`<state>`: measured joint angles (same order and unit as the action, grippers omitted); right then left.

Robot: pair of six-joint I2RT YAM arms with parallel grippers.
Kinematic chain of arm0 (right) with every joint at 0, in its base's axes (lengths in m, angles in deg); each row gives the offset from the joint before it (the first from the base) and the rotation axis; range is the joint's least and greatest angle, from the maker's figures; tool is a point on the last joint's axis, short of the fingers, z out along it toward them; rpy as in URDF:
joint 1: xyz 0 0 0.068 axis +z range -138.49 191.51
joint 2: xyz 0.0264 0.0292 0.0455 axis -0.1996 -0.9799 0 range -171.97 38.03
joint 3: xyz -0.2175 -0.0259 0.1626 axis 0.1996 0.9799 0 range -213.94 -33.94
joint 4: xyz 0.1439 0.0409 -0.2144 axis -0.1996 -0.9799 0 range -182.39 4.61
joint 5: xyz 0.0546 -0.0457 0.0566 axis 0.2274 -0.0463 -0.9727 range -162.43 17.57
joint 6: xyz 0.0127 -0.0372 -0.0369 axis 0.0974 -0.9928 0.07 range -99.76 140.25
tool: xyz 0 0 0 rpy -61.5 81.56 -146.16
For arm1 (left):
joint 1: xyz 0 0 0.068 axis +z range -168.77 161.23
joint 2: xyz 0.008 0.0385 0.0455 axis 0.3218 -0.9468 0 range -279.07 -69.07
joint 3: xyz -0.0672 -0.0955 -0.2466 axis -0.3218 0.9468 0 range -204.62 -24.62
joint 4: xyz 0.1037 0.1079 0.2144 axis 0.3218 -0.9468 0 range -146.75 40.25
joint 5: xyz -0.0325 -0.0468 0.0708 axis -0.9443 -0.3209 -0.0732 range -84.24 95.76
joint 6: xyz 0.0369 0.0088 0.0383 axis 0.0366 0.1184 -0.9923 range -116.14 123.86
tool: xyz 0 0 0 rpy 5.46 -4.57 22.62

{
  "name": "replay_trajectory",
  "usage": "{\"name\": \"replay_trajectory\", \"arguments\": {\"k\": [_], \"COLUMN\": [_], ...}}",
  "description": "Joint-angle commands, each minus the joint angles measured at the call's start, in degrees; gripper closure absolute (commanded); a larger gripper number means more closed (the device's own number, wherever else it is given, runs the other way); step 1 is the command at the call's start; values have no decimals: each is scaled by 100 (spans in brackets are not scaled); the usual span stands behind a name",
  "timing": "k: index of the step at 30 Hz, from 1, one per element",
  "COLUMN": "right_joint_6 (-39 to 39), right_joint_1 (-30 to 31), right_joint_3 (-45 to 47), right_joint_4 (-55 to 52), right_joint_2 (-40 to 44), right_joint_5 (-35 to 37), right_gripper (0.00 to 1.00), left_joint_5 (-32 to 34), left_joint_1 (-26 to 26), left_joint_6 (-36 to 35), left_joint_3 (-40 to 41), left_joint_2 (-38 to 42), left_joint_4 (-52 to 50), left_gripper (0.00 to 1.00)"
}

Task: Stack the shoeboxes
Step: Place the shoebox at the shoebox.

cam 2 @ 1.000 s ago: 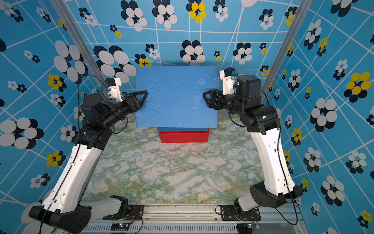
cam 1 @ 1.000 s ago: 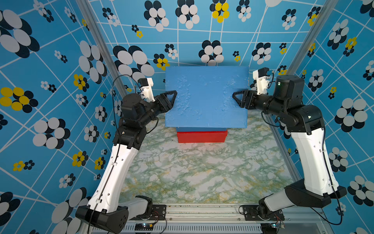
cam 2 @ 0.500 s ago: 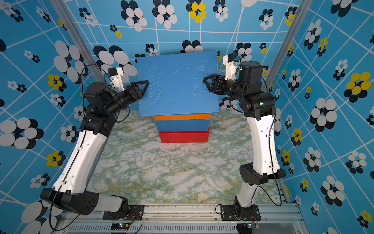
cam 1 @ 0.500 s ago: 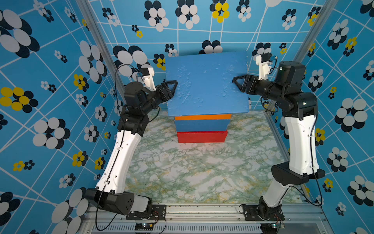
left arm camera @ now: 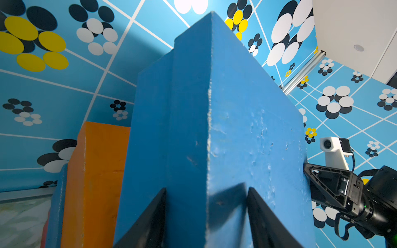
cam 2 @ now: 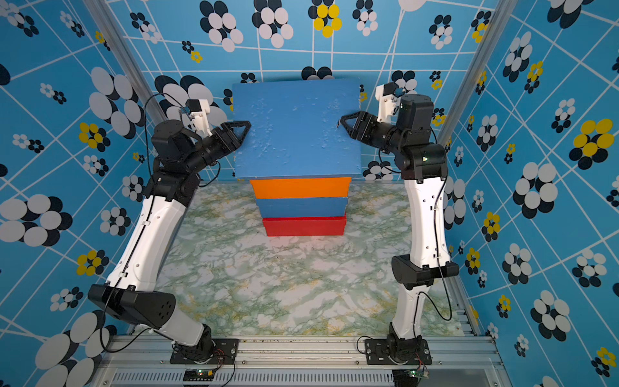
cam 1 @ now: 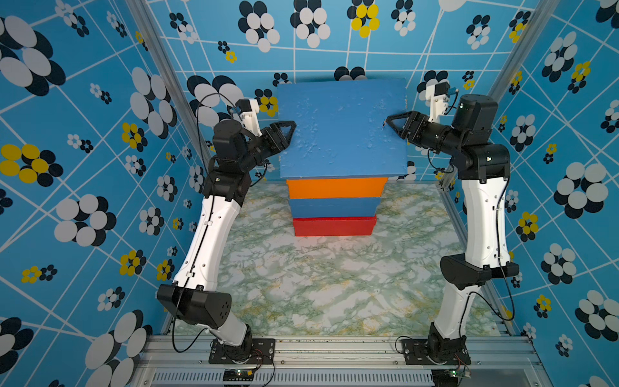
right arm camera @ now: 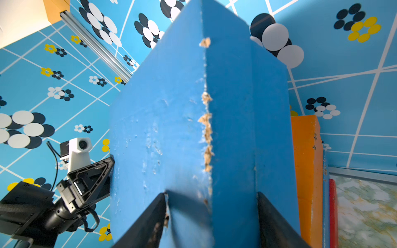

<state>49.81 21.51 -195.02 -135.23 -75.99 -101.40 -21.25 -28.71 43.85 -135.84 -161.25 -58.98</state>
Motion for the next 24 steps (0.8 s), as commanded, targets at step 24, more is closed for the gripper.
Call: {"name": "replay_trajectory", "arguments": {"k": [24], "right_joint_6": [1040], "right_joint_1": [-217], "right_joint_3": [-434], "right_joint_4": [993], "right_joint_2": [-764], "right_joint_5": [-1189], "right_gripper": [34], "left_joint_5": [-786], "left_joint_1": [86], "left_joint_6": [201], "left_joint_3": [-1012], "left_joint_2": [-905], "left_joint_4": [18], "left_gripper": [42]}}
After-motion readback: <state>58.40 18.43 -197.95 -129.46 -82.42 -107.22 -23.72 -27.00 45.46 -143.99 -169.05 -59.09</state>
